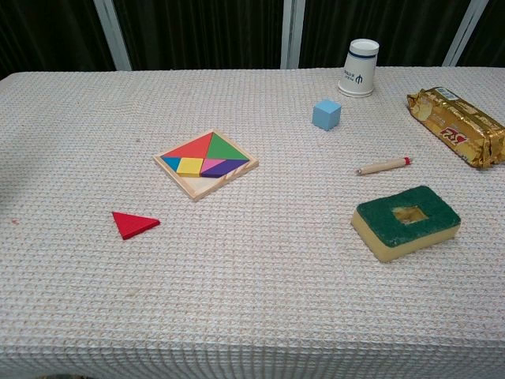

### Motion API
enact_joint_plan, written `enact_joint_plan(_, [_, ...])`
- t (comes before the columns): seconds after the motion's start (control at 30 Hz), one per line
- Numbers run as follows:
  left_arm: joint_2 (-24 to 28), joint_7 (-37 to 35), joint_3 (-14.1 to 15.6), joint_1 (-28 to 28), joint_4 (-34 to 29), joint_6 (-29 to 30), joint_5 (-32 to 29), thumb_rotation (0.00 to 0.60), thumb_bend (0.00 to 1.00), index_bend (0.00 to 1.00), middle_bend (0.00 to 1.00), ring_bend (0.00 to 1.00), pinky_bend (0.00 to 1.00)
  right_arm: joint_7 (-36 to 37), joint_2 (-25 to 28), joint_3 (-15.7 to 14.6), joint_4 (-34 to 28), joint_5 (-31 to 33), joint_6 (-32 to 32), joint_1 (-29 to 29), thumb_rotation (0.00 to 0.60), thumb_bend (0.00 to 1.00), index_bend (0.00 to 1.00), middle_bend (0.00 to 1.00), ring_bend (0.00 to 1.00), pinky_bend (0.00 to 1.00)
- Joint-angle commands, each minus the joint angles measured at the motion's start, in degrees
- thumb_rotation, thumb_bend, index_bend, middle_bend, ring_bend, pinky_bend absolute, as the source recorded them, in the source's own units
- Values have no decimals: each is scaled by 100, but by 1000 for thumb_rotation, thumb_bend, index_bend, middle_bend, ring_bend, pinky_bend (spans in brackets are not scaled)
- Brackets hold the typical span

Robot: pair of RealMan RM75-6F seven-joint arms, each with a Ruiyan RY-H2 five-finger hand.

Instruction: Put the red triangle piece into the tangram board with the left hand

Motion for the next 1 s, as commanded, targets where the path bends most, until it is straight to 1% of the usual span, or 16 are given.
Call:
enact_joint_plan(0.03, [-10, -7, 16, 1, 9, -18, -2, 600, 80, 191, 107, 0, 14, 10, -8, -5, 13, 12, -25, 3, 600, 301, 0, 0, 0, 0])
enact_joint_plan(0.23, [-18, -15, 65, -3, -14, -29, 71, 600, 80, 194, 107, 0, 14, 26, -11, -6, 22, -6, -7, -2, 600, 301, 0, 0, 0, 0])
enact_joint_plan(0.43, [-29, -118, 54, -50, -107, -45, 130, 600, 75, 193, 107, 0, 14, 49, 29, 33, -6, 10, 49, -17, 600, 301, 0, 0, 0, 0])
enact_joint_plan(0.7, [-140, -115, 170, -177, -215, -313, 244, 600, 68, 194, 107, 0, 13, 35, 51, 12, -39, 1, -1, -5, 600, 301, 0, 0, 0, 0])
enact_joint_plan(0.87, [-306, -65, 248, -294, -230, -498, 381, 600, 64, 194, 107, 0, 13, 48, 86, 23, -31, 40, 2, -23, 600, 301, 0, 0, 0, 0])
enact_joint_plan(1.0, [-512, -153, 207, -425, -267, -683, 335, 600, 64, 194, 107, 0, 13, 59, 68, 19, -10, 47, -29, -13, 600, 301, 0, 0, 0, 0])
